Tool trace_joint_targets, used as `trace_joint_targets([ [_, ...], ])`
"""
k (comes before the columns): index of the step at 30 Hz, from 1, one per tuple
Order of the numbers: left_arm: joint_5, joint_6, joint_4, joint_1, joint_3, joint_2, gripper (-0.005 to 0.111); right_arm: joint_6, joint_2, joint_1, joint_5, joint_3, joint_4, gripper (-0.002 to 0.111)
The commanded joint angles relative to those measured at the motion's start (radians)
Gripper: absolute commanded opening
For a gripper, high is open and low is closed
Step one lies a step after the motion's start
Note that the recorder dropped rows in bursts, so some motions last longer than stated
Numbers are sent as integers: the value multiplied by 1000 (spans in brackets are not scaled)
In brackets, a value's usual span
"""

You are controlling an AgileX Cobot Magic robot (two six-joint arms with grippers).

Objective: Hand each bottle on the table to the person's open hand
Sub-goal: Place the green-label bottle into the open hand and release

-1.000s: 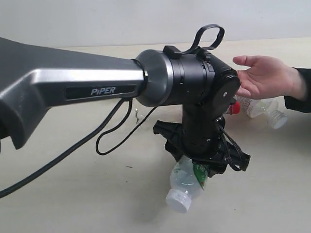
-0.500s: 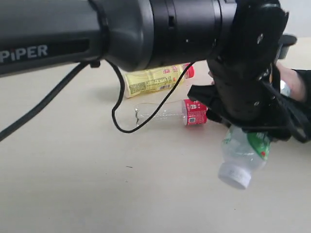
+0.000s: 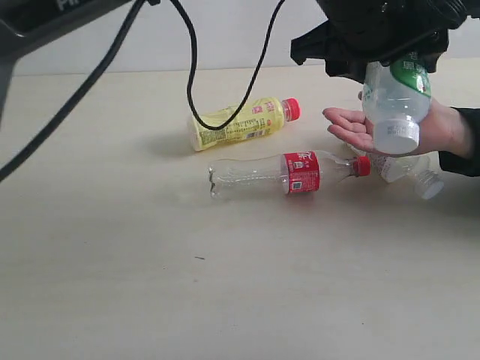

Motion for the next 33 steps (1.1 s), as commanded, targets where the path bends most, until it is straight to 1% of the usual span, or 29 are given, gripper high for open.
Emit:
trace_joint_targets([
  [1, -53, 76, -196, 53, -56, 83, 0, -2, -6, -1, -9, 5, -1, 0],
  [4, -67, 87, -247, 83, -64, 125, 0, -2, -6, -1, -9, 5, -1, 0],
  [8, -69, 105, -243, 105, -64, 158, 0, -2, -6, -1, -9, 5, -1, 0],
  [12, -90, 109, -239, 105, -64, 184, 0, -2, -6, -1, -9, 5, -1, 0],
  [18, -174, 109, -241, 105, -64, 202, 0, -2, -6, -1, -9, 5, -1, 0],
  [25, -173, 104, -247, 105, -64, 207, 1, -2, -6, -1, -9, 5, -1, 0],
  [27, -170, 104, -247, 105, -64, 207, 5, -2, -6, -1, -9, 5, -1, 0],
  [29, -168, 104, -247, 105, -64, 207, 13, -2, -6, -1, -6, 5, -1, 0],
  [30, -168, 104, -247, 105, -64, 207, 20, -2, -6, -1, -6, 5, -1, 0],
  [33, -166, 104, -247, 105, -64, 207, 35, -2, -6, -1, -6, 5, -1, 0],
])
